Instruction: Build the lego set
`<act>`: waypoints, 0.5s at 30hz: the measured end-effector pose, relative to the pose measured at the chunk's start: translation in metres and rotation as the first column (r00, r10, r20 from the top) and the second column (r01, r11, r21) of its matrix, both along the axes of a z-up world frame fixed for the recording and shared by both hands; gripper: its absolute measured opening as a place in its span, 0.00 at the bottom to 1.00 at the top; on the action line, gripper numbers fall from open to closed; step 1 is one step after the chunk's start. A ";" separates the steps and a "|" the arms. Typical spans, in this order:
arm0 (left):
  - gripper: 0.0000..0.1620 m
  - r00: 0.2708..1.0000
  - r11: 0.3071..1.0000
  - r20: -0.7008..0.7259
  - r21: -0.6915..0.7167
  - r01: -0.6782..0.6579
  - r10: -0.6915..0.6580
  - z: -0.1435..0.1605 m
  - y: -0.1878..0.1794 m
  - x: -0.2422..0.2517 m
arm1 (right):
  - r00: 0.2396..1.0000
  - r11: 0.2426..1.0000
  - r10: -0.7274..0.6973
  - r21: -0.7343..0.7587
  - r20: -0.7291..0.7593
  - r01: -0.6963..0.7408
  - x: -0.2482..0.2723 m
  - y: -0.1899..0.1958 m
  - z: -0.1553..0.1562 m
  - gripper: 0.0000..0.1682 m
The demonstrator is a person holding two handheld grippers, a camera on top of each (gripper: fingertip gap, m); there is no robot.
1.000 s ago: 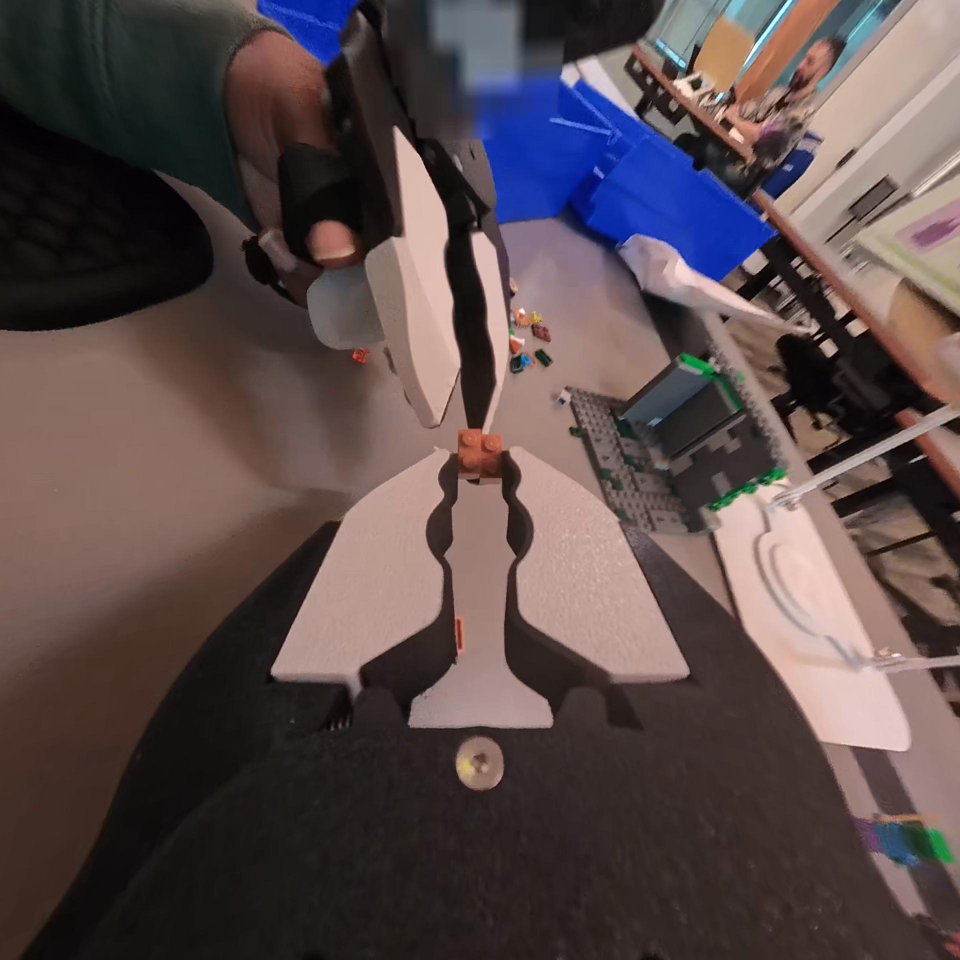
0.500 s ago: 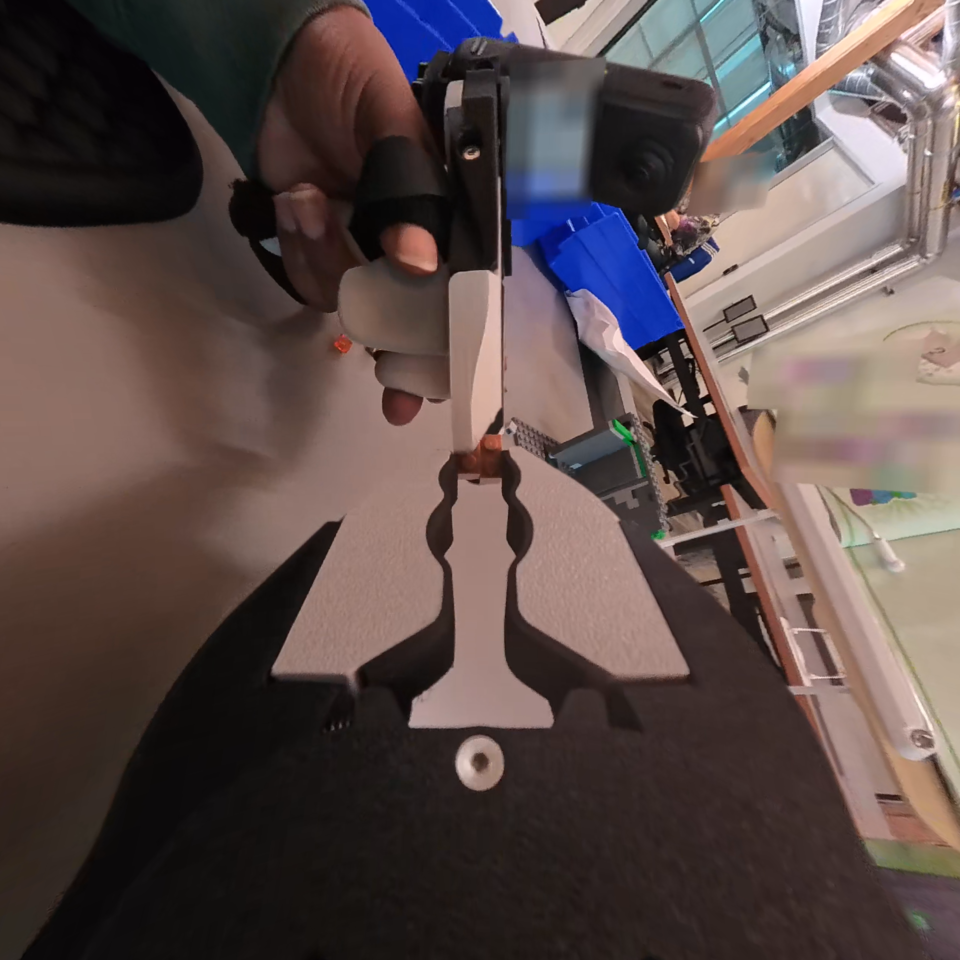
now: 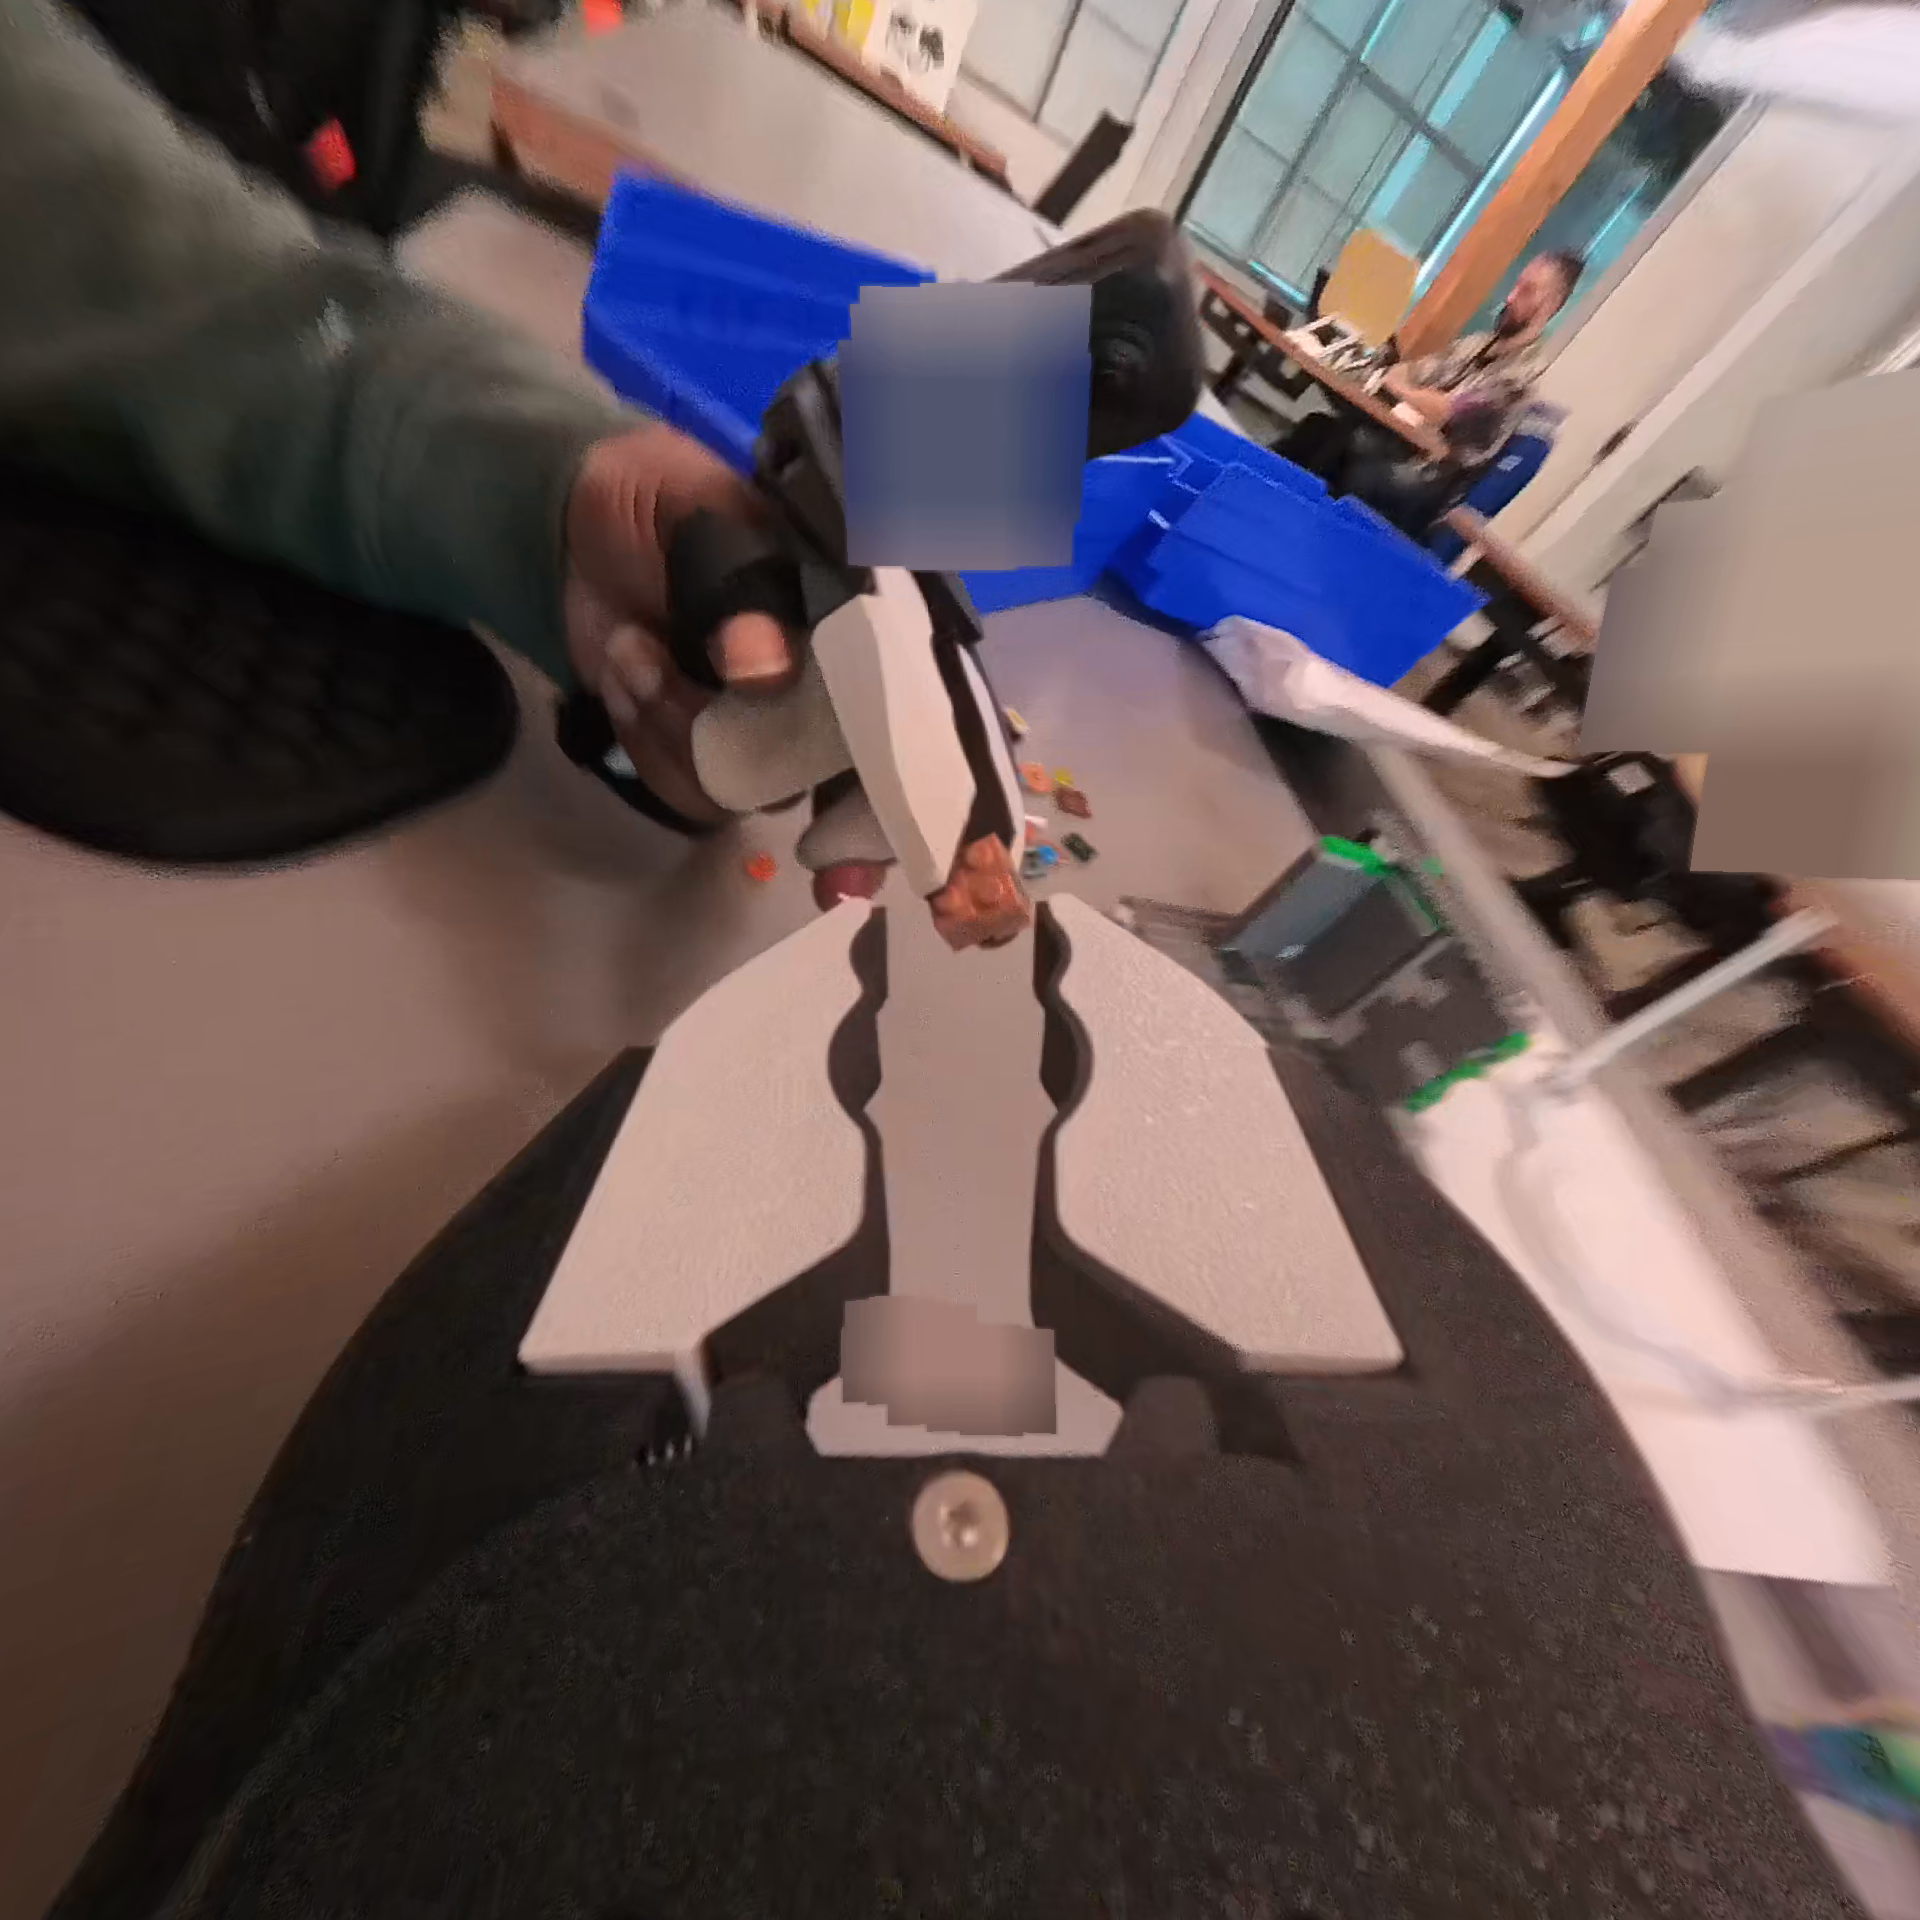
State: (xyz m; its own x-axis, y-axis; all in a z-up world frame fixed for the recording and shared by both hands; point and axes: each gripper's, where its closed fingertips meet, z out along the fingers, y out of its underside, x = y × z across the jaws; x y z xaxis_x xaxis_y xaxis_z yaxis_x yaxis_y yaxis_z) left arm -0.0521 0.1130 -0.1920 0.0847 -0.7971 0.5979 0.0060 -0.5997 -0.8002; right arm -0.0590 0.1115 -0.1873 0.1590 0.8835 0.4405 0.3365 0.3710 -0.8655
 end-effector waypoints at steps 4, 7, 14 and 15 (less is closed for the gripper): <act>0.09 0.999 1.000 0.046 0.017 0.003 -0.004 0.008 0.000 -0.004 | 0.991 0.930 0.016 -0.362 -0.130 -0.062 0.005 0.004 0.004 0.17; 0.09 0.999 0.999 0.050 0.045 0.016 -0.018 0.010 -0.003 -0.002 | 0.989 0.872 0.039 -0.478 -0.143 -0.104 0.001 -0.001 -0.002 0.17; 0.09 0.993 0.990 0.093 0.124 0.062 -0.074 0.017 -0.014 0.001 | 0.972 0.810 0.084 -0.553 -0.221 -0.196 -0.003 -0.012 0.011 0.14; 0.09 0.992 0.989 0.099 0.133 0.065 -0.079 0.018 -0.015 0.001 | 0.972 0.812 0.083 -0.551 -0.220 -0.194 -0.003 -0.012 0.011 0.13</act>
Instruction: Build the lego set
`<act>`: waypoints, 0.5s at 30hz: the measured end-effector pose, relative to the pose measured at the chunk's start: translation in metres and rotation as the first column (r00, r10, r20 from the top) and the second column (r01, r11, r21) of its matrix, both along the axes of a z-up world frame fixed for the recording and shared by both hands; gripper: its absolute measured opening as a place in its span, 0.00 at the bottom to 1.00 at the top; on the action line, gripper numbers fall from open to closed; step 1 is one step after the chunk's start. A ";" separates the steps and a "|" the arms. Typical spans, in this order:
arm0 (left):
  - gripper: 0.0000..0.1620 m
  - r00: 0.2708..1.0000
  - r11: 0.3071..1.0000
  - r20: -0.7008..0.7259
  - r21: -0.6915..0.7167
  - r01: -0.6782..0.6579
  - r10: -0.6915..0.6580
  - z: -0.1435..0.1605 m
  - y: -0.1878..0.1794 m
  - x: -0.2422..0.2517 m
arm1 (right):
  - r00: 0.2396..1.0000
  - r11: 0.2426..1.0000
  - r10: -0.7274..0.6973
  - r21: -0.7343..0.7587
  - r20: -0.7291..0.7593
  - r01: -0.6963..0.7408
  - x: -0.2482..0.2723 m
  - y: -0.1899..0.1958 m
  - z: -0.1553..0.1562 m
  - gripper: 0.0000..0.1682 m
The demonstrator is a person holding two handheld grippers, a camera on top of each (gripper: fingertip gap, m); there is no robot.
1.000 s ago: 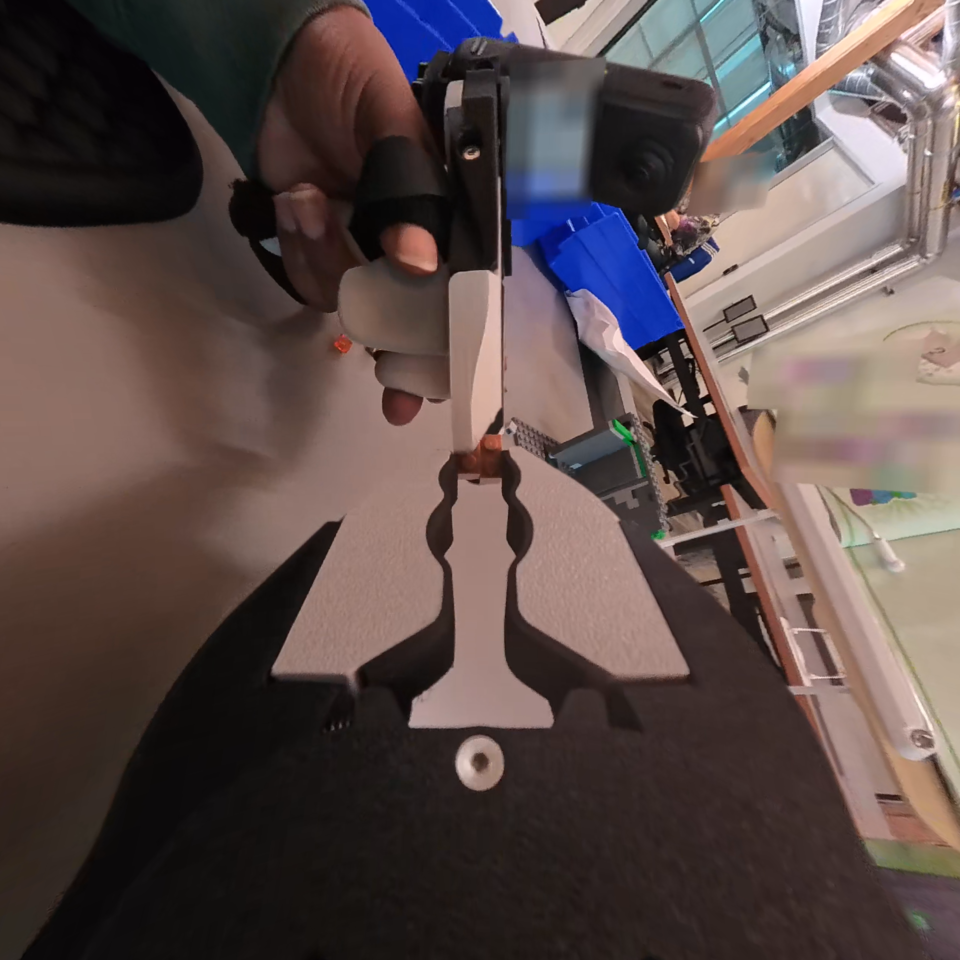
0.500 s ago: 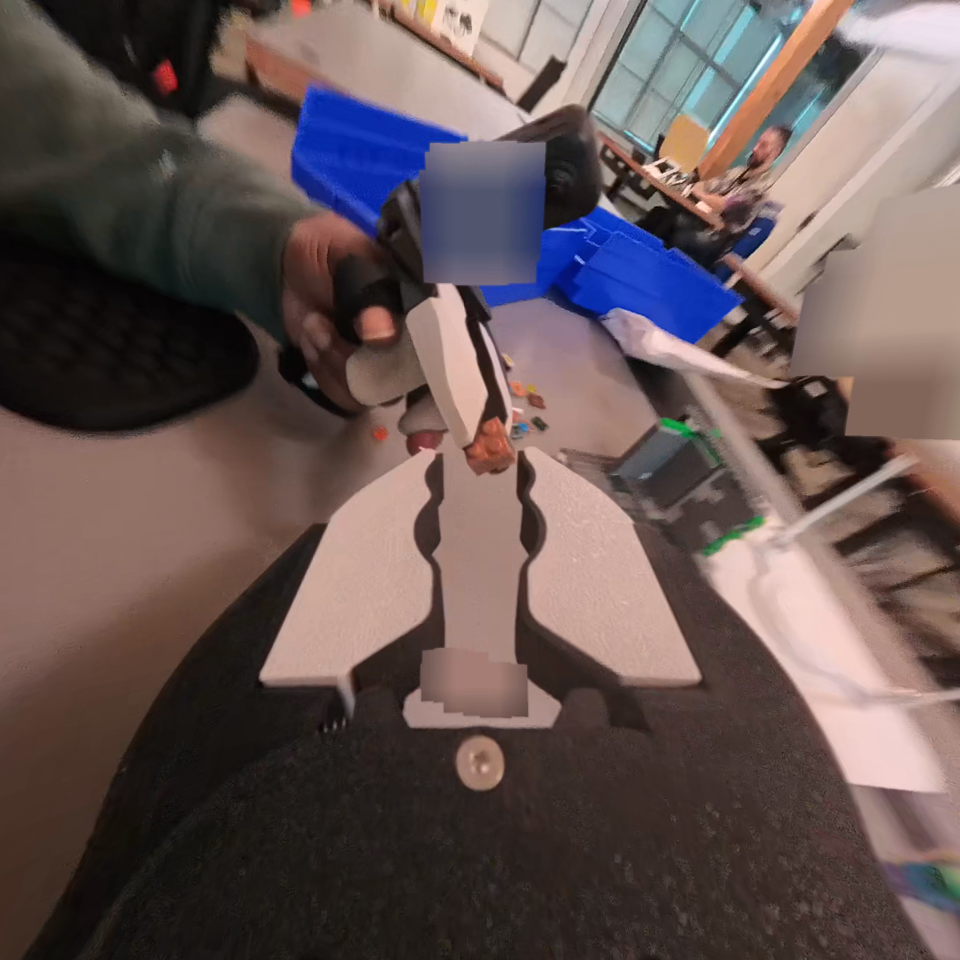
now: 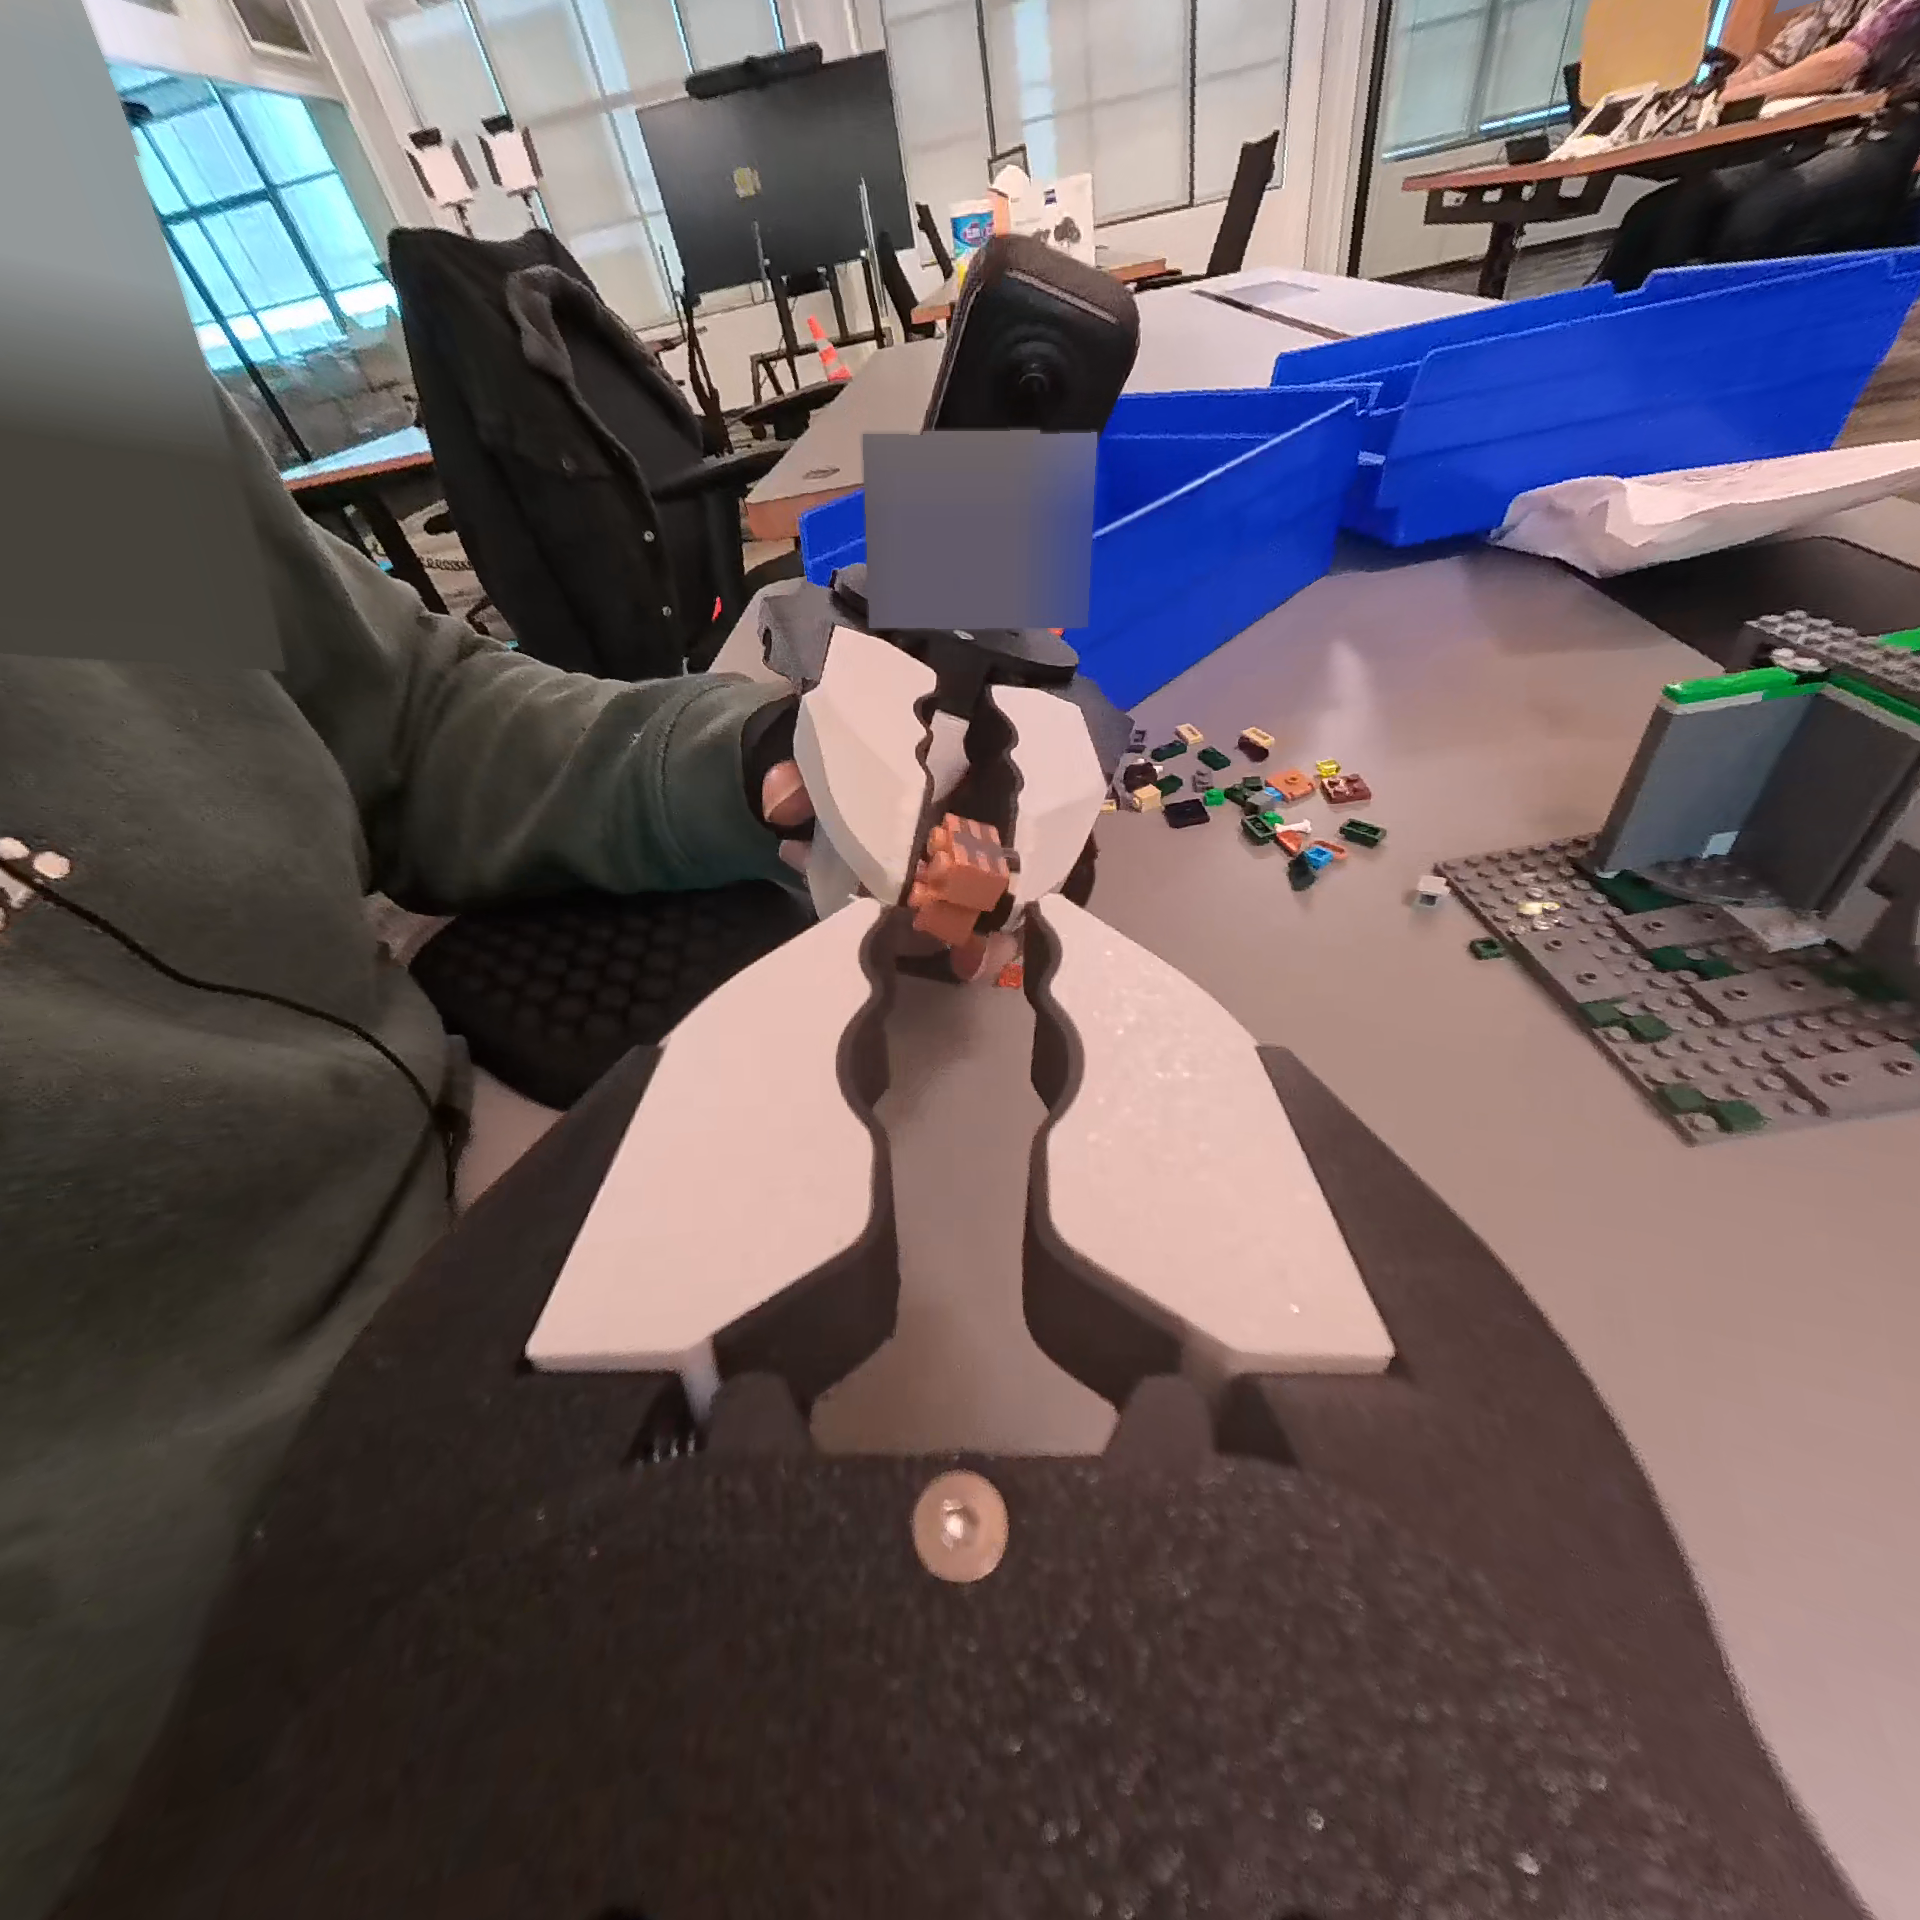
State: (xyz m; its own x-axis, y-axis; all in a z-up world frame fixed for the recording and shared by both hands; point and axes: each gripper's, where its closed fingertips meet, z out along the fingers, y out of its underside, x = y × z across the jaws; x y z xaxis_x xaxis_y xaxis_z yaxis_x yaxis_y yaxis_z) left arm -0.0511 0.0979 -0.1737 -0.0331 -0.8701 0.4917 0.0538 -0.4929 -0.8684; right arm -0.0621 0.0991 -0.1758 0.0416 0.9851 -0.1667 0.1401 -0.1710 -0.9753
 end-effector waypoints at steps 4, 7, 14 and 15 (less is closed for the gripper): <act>0.09 1.000 1.000 0.025 0.026 0.006 -0.007 0.004 -0.002 -0.001 | 1.000 1.000 -0.009 0.008 0.003 0.009 0.000 -0.001 0.002 0.11; 0.09 0.999 0.999 0.035 0.042 0.004 -0.006 0.005 -0.003 -0.001 | 1.000 1.000 -0.014 0.017 0.006 0.013 0.001 -0.001 0.003 0.10; 0.10 0.999 0.998 0.037 0.063 0.005 -0.007 0.006 -0.005 -0.001 | 1.000 1.000 0.003 0.012 -0.001 -0.003 0.001 -0.004 0.005 0.08; 0.10 0.999 0.998 0.038 0.065 0.007 -0.010 0.006 -0.005 -0.001 | 1.000 1.000 0.006 0.010 -0.004 -0.006 0.001 -0.005 0.005 0.08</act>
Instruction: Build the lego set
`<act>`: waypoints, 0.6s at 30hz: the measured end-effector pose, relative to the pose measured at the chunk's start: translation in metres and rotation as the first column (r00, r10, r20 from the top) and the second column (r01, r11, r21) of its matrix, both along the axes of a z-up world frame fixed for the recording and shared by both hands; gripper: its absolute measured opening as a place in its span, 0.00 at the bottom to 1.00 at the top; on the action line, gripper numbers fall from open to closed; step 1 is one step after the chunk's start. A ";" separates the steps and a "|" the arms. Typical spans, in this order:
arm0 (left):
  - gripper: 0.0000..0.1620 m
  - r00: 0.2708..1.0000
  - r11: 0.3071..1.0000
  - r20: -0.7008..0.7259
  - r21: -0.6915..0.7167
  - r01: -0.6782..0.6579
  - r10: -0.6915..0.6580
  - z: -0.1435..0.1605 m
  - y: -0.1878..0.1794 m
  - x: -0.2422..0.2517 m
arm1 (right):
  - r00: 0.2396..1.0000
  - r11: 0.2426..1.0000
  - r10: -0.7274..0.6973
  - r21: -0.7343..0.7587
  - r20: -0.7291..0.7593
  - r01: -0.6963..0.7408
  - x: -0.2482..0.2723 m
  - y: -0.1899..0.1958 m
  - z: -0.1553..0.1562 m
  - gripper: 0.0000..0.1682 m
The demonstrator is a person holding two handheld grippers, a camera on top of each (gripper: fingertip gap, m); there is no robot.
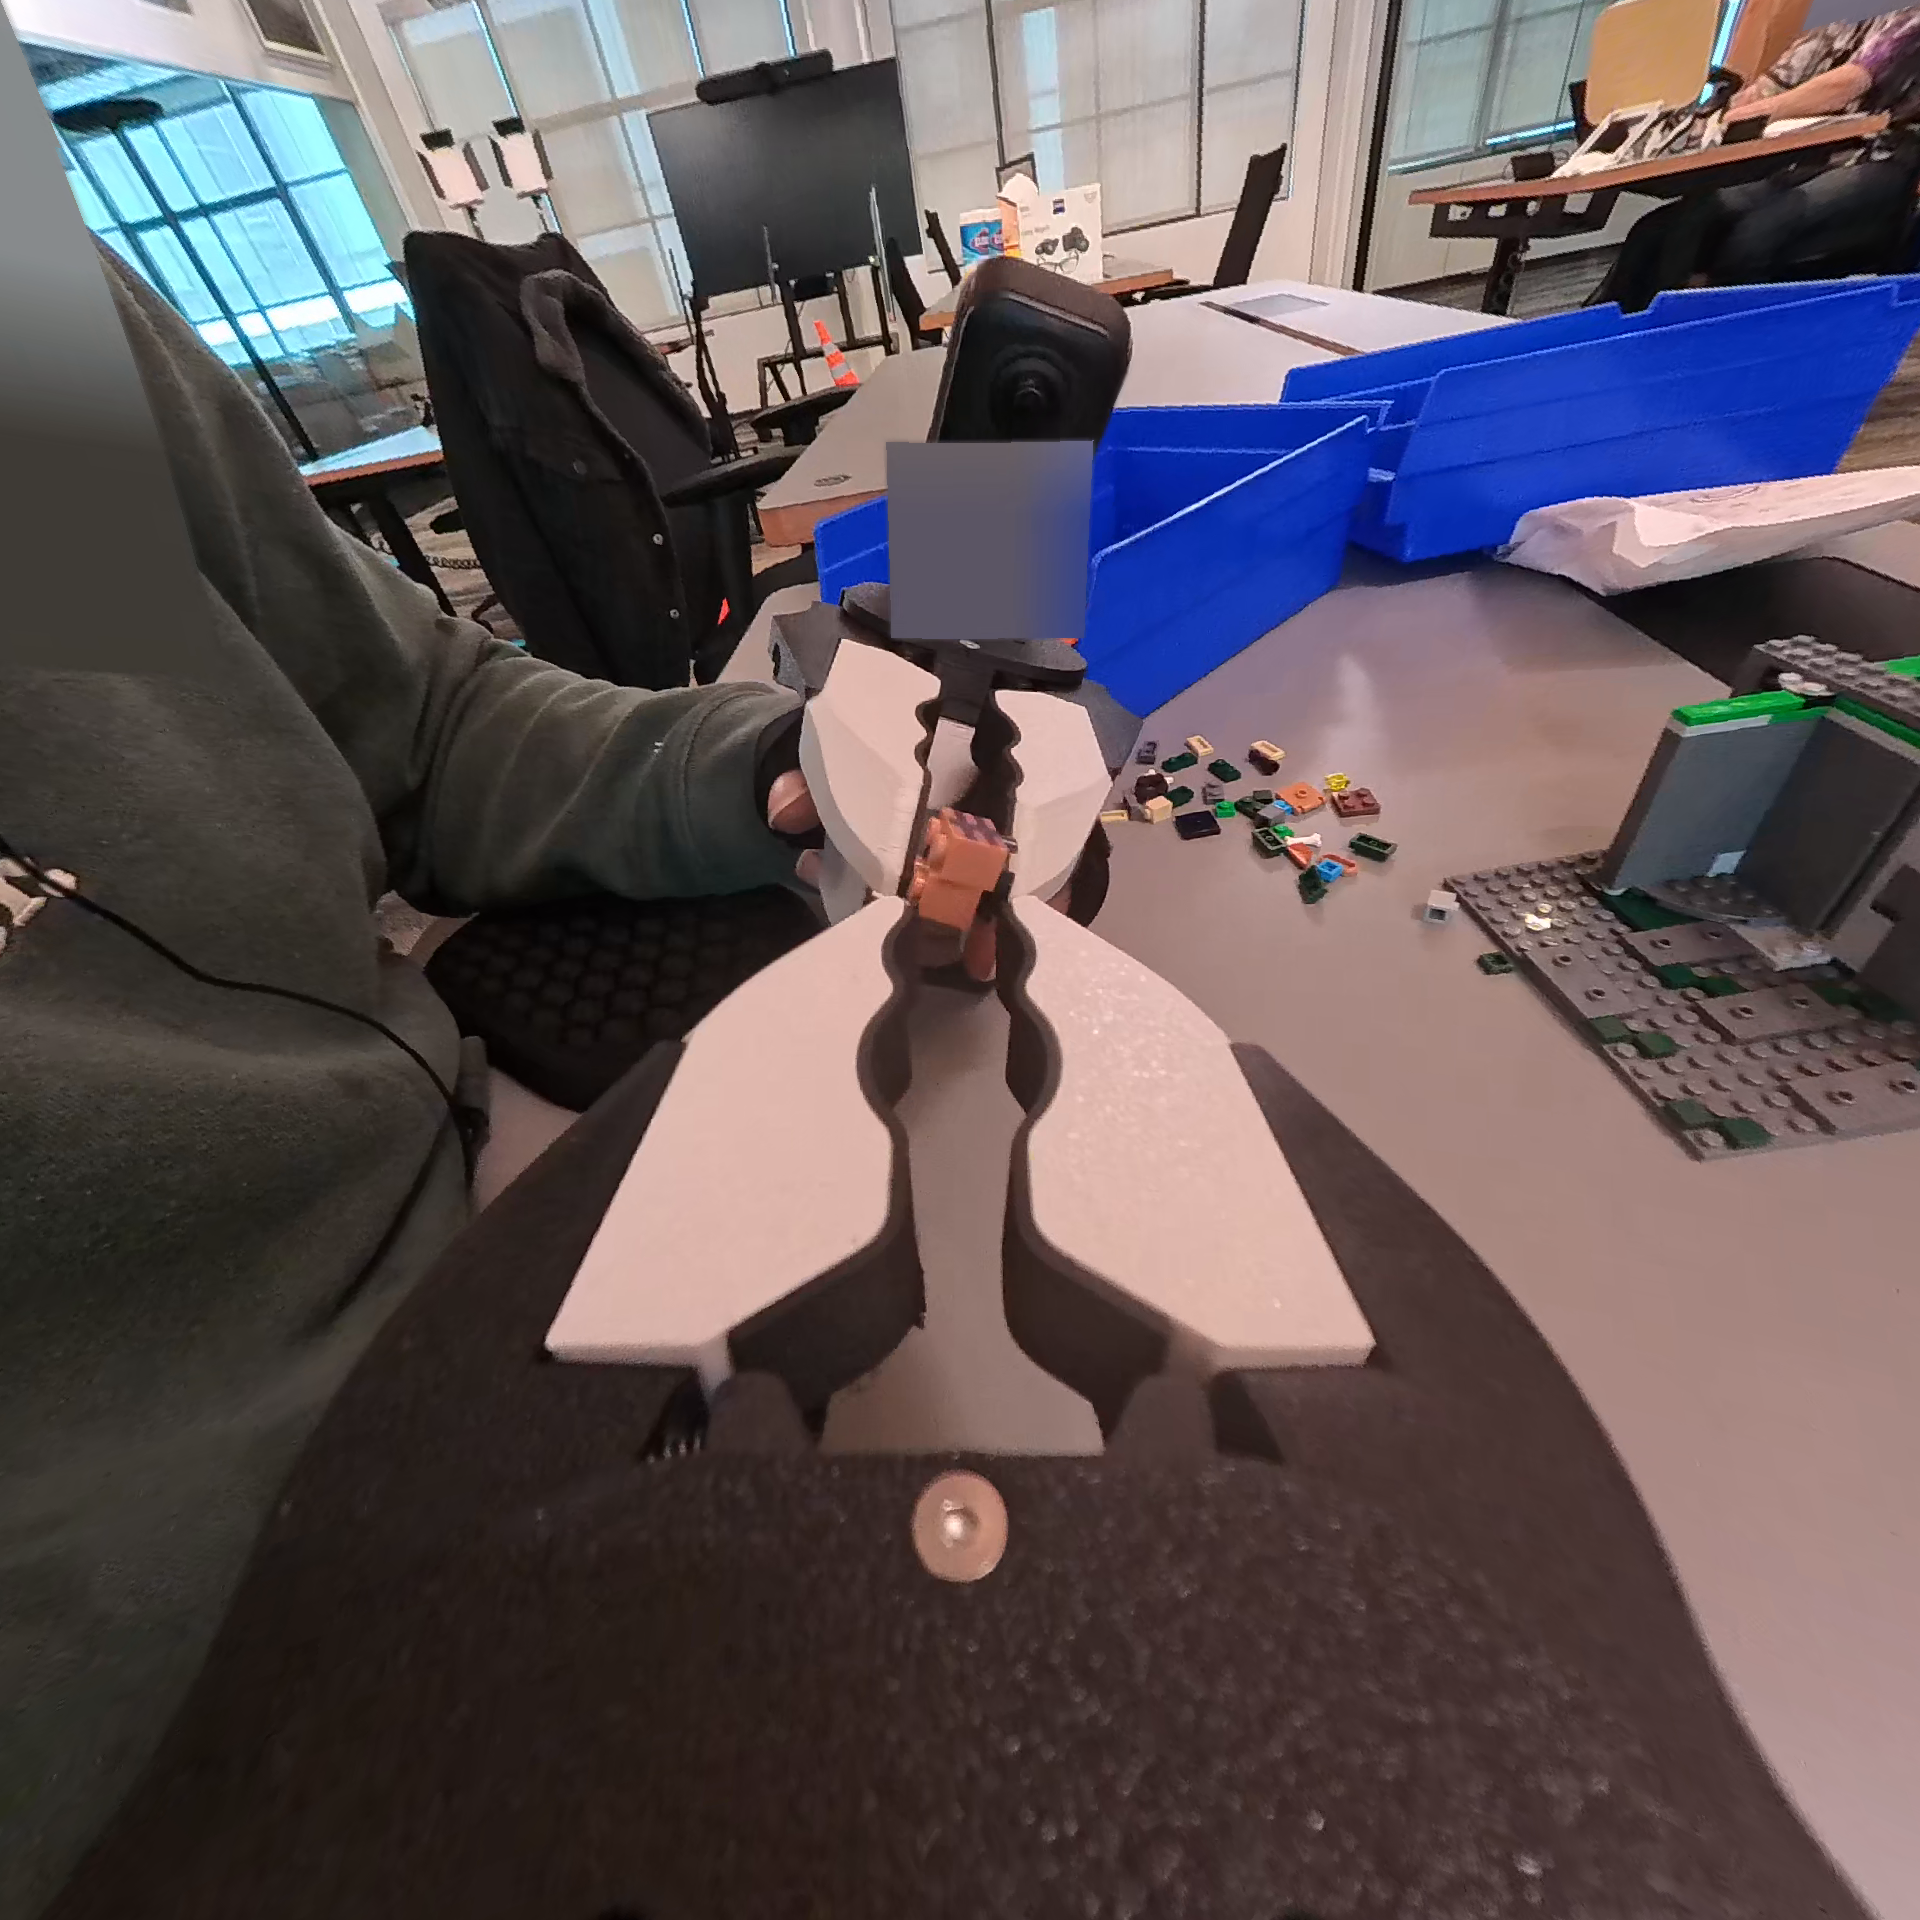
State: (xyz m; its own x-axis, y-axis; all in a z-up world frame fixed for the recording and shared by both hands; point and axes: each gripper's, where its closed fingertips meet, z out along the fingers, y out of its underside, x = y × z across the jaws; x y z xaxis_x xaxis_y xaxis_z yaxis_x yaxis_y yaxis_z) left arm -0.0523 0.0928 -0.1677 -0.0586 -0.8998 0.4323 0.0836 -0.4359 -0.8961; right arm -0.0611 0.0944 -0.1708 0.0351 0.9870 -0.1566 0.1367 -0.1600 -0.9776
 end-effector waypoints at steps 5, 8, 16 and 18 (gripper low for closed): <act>0.09 1.000 0.998 -0.019 0.064 0.003 -0.002 0.000 -0.004 -0.001 | 1.000 1.000 0.027 -0.012 0.001 -0.027 0.000 -0.004 0.000 0.08; 0.09 0.999 0.995 -0.035 0.101 0.009 -0.005 0.000 -0.006 0.000 | 0.998 0.996 0.061 -0.061 -0.024 -0.062 0.001 -0.007 0.002 0.09; 0.09 0.998 0.979 -0.069 0.204 0.007 0.007 0.000 -0.011 -0.001 | 0.996 0.995 0.083 -0.060 -0.034 -0.085 -0.001 -0.011 0.003 0.08; 0.09 0.996 0.972 -0.084 0.233 0.012 0.007 0.000 -0.013 -0.002 | 0.996 0.995 0.087 -0.042 -0.033 -0.088 -0.002 -0.013 0.003 0.08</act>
